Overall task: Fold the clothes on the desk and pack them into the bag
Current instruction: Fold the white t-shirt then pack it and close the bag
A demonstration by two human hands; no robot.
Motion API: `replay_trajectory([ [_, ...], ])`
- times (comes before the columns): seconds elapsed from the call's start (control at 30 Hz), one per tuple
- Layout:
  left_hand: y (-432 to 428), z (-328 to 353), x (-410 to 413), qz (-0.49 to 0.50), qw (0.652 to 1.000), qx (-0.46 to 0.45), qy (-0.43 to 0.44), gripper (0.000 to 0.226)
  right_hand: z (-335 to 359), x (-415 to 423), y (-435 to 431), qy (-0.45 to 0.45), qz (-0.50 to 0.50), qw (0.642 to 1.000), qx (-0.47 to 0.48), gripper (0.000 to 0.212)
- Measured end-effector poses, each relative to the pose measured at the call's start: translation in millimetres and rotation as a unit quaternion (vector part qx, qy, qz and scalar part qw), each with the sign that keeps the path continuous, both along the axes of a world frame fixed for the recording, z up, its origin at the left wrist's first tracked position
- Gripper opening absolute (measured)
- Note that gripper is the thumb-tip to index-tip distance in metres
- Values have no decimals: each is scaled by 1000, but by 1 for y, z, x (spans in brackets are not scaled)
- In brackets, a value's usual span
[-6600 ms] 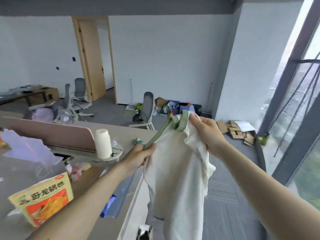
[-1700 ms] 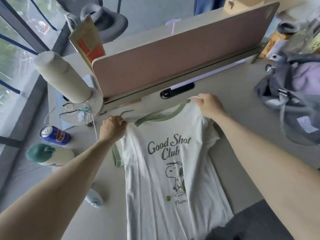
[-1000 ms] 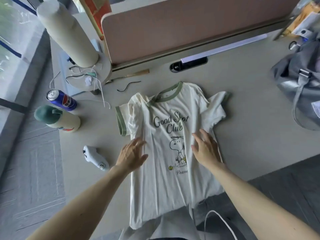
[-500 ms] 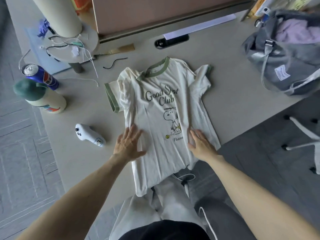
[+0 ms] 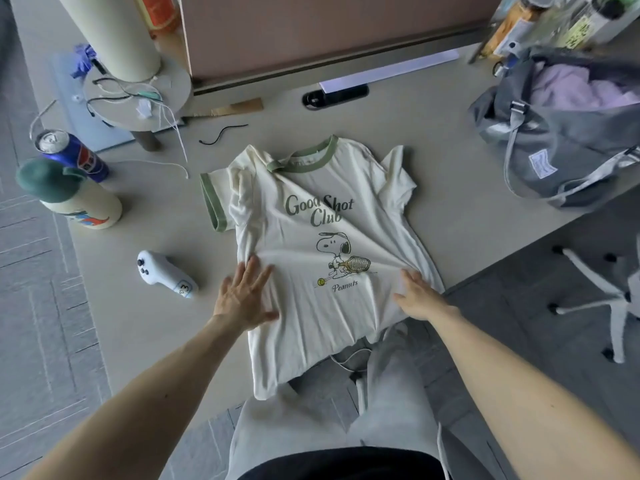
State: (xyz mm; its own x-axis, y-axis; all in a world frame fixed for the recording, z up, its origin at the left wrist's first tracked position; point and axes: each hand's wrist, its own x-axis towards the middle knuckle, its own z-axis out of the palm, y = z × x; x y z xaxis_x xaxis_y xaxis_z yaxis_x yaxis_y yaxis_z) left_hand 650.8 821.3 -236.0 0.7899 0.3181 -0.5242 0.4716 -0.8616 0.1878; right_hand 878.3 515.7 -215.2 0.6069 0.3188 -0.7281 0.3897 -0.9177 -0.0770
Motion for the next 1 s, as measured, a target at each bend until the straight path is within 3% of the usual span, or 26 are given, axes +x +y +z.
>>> replay_trajectory([
  [0.27, -37, 1, 47, 47, 999, 18, 14, 118, -15, 73, -25, 8, 47, 999, -26, 78],
  [0.6, -130, 16, 128, 166, 982, 11, 86, 120, -7, 197, -68, 25, 154, 987, 27, 76],
  [0.87, -156, 23, 140, 210, 969, -12, 133, 122, 0, 207, -56, 43, 188, 981, 3, 75],
  [1.0, -150, 18, 136, 212, 970, -16, 116, 123, -4, 204, -50, 35, 191, 981, -10, 78],
])
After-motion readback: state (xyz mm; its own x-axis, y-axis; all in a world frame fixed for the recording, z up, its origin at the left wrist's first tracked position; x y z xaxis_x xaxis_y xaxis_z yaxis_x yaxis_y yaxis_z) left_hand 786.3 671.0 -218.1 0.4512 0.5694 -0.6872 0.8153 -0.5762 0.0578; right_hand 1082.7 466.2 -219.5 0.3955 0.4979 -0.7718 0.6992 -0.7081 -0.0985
